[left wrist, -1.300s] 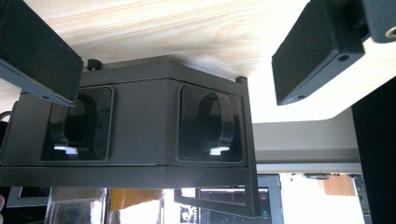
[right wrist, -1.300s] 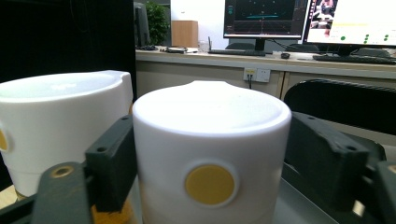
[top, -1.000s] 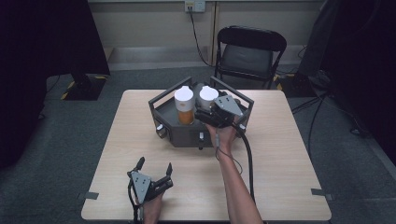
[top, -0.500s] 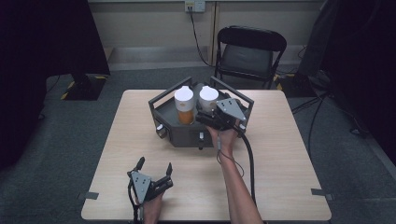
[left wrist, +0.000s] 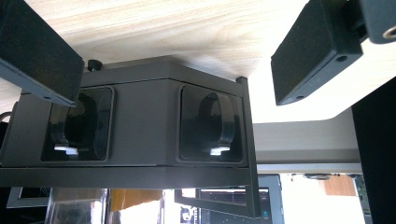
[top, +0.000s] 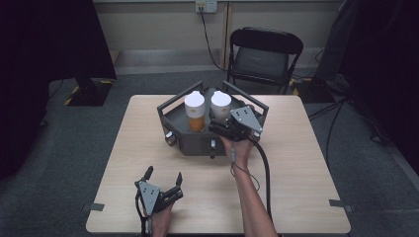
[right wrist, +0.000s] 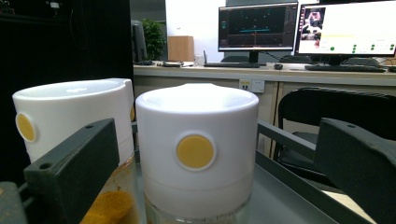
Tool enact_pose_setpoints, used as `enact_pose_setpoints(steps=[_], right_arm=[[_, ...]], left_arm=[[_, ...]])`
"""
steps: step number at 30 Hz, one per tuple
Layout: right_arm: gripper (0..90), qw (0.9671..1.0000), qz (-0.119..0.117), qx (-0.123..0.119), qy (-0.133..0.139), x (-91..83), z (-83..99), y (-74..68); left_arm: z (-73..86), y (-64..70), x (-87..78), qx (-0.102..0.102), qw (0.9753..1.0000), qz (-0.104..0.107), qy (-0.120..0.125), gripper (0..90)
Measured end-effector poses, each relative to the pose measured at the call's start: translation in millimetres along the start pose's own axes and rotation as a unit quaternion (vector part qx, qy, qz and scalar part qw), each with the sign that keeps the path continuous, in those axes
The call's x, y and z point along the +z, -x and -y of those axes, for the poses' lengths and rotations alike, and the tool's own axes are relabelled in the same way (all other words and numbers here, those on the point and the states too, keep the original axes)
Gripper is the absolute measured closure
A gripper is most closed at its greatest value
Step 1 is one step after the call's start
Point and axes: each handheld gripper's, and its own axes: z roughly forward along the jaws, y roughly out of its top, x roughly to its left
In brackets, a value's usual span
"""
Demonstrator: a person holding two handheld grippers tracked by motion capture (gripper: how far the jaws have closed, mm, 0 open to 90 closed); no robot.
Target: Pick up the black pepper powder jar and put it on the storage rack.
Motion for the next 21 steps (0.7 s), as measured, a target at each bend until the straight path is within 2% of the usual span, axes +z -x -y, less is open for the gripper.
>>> enact_pose_setpoints(steps=[21], right_arm=[[0.0,0.9998,-0.005,0.008,0.019,-21.4,8.3,1.1]], left_arm=[[0.1,0.0,-0.1,0.0,1.0,0.0,0.0,2.0]])
